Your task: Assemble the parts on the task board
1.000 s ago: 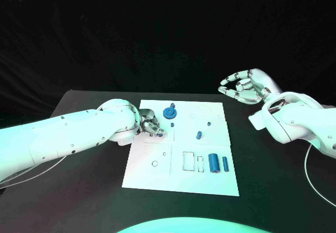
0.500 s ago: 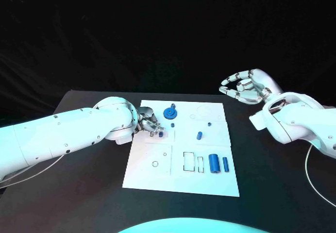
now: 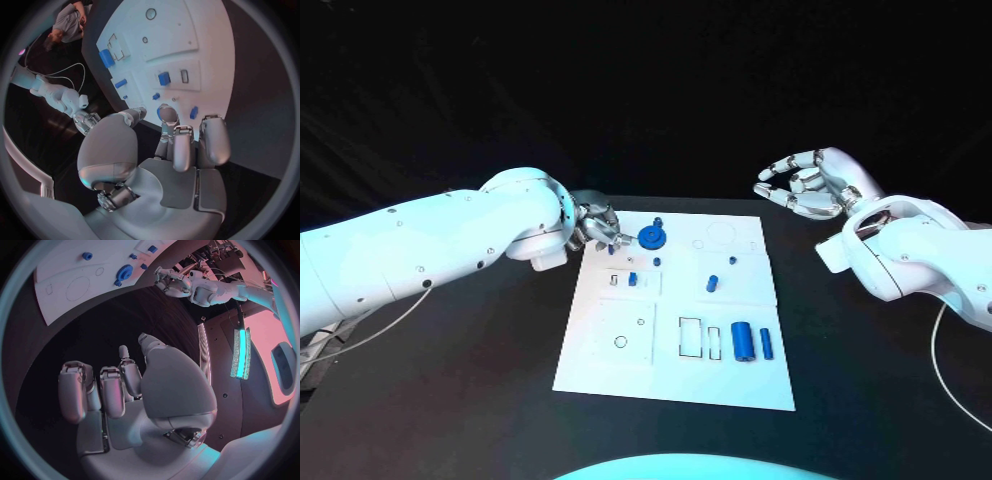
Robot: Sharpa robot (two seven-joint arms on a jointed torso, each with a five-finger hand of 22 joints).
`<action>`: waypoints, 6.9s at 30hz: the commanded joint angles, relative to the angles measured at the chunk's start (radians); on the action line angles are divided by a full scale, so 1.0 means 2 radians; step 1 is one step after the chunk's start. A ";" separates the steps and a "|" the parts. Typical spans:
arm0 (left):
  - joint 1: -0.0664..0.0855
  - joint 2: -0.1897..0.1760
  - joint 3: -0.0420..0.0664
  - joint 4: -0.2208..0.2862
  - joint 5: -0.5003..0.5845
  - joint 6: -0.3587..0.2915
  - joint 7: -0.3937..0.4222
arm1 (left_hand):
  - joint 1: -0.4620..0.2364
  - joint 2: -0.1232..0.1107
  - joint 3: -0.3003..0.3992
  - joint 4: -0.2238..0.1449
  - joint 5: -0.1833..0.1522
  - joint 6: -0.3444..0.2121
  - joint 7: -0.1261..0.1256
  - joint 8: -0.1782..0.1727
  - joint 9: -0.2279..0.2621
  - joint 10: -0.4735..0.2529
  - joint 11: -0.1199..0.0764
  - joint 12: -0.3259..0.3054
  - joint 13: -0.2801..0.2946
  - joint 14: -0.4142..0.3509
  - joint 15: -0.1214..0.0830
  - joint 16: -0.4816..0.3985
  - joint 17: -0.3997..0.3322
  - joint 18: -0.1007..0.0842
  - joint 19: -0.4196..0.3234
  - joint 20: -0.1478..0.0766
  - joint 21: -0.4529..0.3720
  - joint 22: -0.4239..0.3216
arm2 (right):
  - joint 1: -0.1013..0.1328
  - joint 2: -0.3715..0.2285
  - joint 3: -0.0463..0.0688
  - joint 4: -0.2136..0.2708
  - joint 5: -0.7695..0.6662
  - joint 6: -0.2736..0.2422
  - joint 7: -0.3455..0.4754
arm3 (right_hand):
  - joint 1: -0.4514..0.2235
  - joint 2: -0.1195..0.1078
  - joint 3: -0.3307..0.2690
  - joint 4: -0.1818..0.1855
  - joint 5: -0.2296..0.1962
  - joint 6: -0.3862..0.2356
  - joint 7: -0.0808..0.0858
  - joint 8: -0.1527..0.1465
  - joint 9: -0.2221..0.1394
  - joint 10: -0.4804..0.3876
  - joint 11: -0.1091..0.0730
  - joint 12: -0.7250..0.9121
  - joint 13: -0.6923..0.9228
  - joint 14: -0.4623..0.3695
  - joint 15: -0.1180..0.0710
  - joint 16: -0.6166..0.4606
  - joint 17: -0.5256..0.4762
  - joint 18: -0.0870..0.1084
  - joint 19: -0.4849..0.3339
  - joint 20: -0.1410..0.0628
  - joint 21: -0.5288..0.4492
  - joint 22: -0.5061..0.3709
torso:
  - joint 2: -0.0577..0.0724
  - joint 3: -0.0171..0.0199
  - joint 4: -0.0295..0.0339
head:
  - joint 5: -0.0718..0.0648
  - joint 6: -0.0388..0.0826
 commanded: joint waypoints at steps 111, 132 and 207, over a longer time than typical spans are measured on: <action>0.014 0.096 -0.022 -0.198 0.059 0.102 0.032 | 0.135 0.022 0.170 -0.108 0.003 0.009 0.005 0.007 -0.015 0.005 0.002 -0.010 -0.038 0.045 0.004 0.001 0.109 0.003 0.002 0.011 0.005 0.015 | -0.002 0.008 0.000 -0.002 0.000 0.005 0.006 | -0.005 0.002 0.005 -0.001 0.000 -0.001 -0.002 0.005 -0.001 -0.001 0.001 -0.001 0.023 0.036 -0.004 -0.002 0.061 0.010 0.005 -0.005 -0.003 0.068 | 0.001 0.0008 -0.0013 | 0.007 -0.001; 0.005 -0.005 -0.021 -0.045 0.056 0.030 0.059 | 0.110 -0.001 0.201 -0.133 0.031 0.039 -0.003 0.004 -0.021 0.043 -0.006 0.012 -0.003 0.047 -0.003 0.003 0.112 -0.001 0.012 0.005 0.018 0.035 | -0.002 0.005 0.000 -0.002 0.001 0.004 0.006 | -0.005 0.002 0.005 -0.001 0.000 -0.001 -0.002 0.005 -0.001 -0.002 0.001 -0.002 0.023 0.036 -0.004 -0.002 0.061 0.010 0.006 -0.005 -0.003 0.068 | 0.002 0.0003 -0.0021 | 0.013 -0.001; -0.021 0.022 -0.029 -0.039 -0.003 0.104 0.014 | 0.082 -0.008 0.192 -0.133 0.061 0.055 -0.011 0.006 -0.017 0.069 -0.012 0.030 0.027 0.049 -0.008 0.008 0.120 -0.003 0.017 0.001 0.025 0.047 | -0.004 0.003 0.000 0.000 0.001 0.004 0.006 | -0.008 0.001 0.006 -0.001 0.001 -0.002 -0.003 0.006 -0.001 -0.002 0.001 -0.002 0.022 0.035 -0.004 -0.003 0.060 0.011 0.005 -0.005 -0.004 0.068 | 0.002 0.0013 -0.0027 | 0.013 -0.011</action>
